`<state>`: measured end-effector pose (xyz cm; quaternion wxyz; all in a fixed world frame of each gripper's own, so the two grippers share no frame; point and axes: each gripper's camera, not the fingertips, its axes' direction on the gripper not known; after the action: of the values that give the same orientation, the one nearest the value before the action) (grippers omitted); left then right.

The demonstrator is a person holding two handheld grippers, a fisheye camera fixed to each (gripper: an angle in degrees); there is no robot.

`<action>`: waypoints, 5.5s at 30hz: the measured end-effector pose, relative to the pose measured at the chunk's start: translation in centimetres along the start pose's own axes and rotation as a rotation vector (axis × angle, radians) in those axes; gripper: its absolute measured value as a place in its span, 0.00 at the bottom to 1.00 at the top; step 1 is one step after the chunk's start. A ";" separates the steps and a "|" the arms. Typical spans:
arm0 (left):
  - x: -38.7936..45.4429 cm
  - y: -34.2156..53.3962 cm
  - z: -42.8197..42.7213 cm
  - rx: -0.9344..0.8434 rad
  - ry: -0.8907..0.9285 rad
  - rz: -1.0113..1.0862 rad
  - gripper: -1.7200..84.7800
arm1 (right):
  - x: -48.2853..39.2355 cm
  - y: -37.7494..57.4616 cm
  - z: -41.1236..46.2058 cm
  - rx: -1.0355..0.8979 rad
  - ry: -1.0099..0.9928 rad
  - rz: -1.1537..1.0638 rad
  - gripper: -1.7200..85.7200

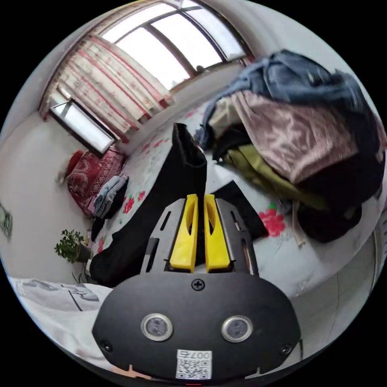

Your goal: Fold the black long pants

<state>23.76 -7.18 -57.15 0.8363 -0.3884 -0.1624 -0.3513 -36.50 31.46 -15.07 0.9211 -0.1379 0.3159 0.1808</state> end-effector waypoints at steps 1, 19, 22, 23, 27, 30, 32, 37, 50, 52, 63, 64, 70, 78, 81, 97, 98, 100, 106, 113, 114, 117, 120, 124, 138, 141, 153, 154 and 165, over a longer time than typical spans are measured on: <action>0.0 0.0 0.1 0.003 0.010 -0.010 0.13 | 3.1 0.7 2.3 -0.102 0.015 0.134 0.02; 20.1 -0.1 10.6 -0.139 0.077 0.452 0.14 | 2.4 3.8 5.0 -0.191 -0.042 0.181 0.02; 26.3 3.3 17.6 -0.375 -0.072 0.691 0.16 | -1.0 3.8 6.7 -0.251 -0.107 0.080 0.02; 27.5 4.7 19.5 -0.411 -0.150 0.747 0.16 | -2.3 3.9 7.4 -0.272 -0.136 0.047 0.02; 27.4 6.2 18.1 -0.322 -0.161 0.692 0.12 | -5.2 4.5 8.3 -0.308 -0.192 -0.019 0.02; 25.5 6.4 13.4 -0.202 -0.097 0.645 0.12 | -6.1 5.2 7.7 -0.311 -0.172 -0.055 0.02; 24.3 6.1 11.1 -0.137 -0.137 0.628 0.12 | -5.6 5.8 7.1 -0.311 -0.172 -0.034 0.02; 25.1 3.2 10.0 -0.100 -0.233 0.716 0.14 | -5.1 6.3 6.6 -0.315 -0.151 -0.009 0.02; 27.4 -0.6 21.8 -0.506 -0.295 0.854 0.07 | -9.6 5.1 7.4 -0.273 -0.149 -0.071 0.02; 26.9 -1.0 20.0 -0.481 -0.271 0.865 0.04 | -9.0 5.5 7.5 -0.278 -0.143 -0.040 0.02; 14.5 -5.8 3.8 -0.153 -0.171 0.538 0.02 | -9.5 4.7 9.6 -0.292 -0.150 0.026 0.02; 13.1 -6.0 3.1 -0.105 -0.153 0.494 0.02 | -9.9 4.4 10.2 -0.302 -0.157 0.026 0.02; 15.0 -8.7 7.6 -0.261 -0.165 0.613 0.10 | -12.6 3.1 12.7 -0.361 -0.152 -0.039 0.02; 10.9 -9.9 12.1 -0.343 -0.289 0.513 0.03 | -13.8 1.2 13.7 -0.347 -0.123 -0.052 0.03; 11.2 -11.0 8.9 -0.296 -0.292 0.589 0.01 | -11.4 1.2 12.7 -0.311 -0.038 0.019 0.05; -1.5 -13.8 -0.5 -0.048 -0.086 0.030 0.13 | 9.8 3.4 6.8 0.090 0.044 0.708 0.07; -2.3 -13.1 -1.0 -0.030 -0.067 -0.001 0.14 | 10.8 3.7 7.4 0.105 -0.003 0.754 0.07; -4.0 -11.4 -1.3 -0.002 -0.011 -0.064 0.18 | 11.8 3.7 7.9 0.158 -0.052 0.800 0.05; -7.8 -7.8 0.4 0.050 0.164 -0.230 0.25 | 8.5 -2.6 8.9 0.118 -0.219 0.603 0.02; -7.1 -9.1 3.8 -0.018 0.141 -0.148 0.27 | -16.8 -3.0 10.3 -0.282 -0.321 -0.520 0.03; -7.2 -9.5 4.4 -0.026 0.126 -0.149 0.26 | -18.3 -1.8 11.0 -0.326 -0.329 -0.579 0.03; -8.3 -9.7 5.9 -0.042 0.024 -0.203 0.21 | -22.5 4.5 16.5 -0.614 -0.377 -0.695 0.05; -9.7 -8.9 6.0 -0.026 0.008 -0.272 0.16 | -24.0 10.0 20.0 -0.827 -0.371 -0.757 0.06; -10.0 -7.2 5.8 0.012 0.080 -0.260 0.09 | -23.0 10.2 18.3 -0.804 -0.332 -0.791 0.08; 29.6 1.3 11.2 -0.144 0.227 1.028 0.07 | -8.8 3.3 10.1 -0.473 -0.309 -0.283 0.10; 36.7 10.0 17.2 -0.362 0.414 1.304 0.10 | -5.2 2.7 8.7 -0.398 -0.309 -0.166 0.11; 27.0 12.7 32.9 -0.720 0.207 0.971 0.14 | 7.9 4.4 7.1 -0.352 -0.319 0.189 0.14; 24.9 11.1 33.0 -0.702 0.185 0.890 0.15 | 8.4 4.4 7.6 -0.367 -0.324 0.200 0.14; 16.8 9.5 43.0 -0.860 0.249 0.641 0.19 | 10.0 1.0 14.4 -0.561 -0.283 0.175 0.11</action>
<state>42.37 22.16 -25.32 0.6803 -0.6806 0.2222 -0.1570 -21.91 40.07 -10.57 0.8629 -0.3320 0.1334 0.3568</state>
